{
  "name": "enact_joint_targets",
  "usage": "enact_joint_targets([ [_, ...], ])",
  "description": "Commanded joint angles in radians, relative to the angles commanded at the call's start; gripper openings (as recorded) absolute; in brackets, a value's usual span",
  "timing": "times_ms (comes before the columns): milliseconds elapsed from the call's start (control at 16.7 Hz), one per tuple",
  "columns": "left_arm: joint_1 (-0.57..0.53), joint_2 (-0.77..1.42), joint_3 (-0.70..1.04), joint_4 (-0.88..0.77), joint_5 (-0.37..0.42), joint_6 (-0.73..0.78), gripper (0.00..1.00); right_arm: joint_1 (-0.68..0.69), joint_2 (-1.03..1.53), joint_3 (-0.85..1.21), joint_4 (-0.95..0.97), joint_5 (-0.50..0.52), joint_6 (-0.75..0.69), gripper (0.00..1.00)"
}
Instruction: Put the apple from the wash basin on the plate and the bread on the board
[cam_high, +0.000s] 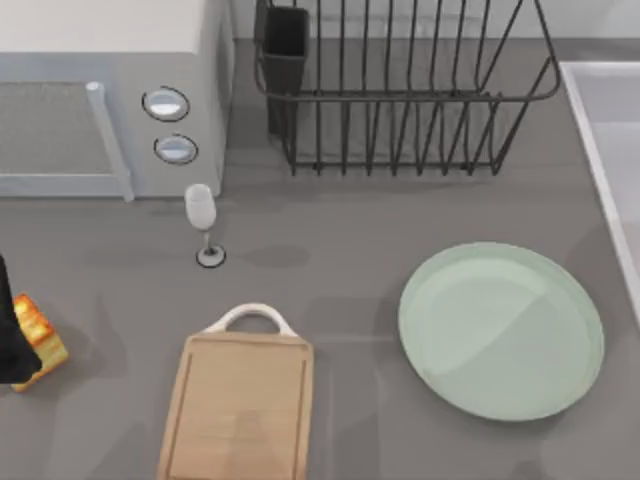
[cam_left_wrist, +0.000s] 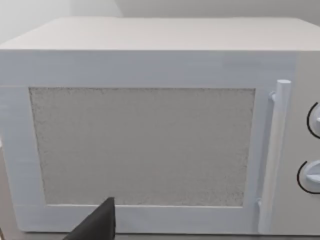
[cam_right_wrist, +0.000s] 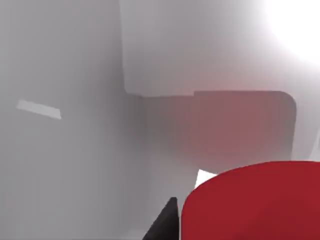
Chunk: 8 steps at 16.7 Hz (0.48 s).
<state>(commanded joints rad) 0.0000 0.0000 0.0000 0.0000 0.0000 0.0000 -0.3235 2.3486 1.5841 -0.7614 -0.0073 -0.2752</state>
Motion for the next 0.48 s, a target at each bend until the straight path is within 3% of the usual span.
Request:
enact_joint_targets([
  [480, 0.000, 0.000, 0.000, 0.000, 0.000, 0.000, 1.00, 0.005, -0.128, 0.086, -0.217, -0.002, -0.012, 0.00],
])
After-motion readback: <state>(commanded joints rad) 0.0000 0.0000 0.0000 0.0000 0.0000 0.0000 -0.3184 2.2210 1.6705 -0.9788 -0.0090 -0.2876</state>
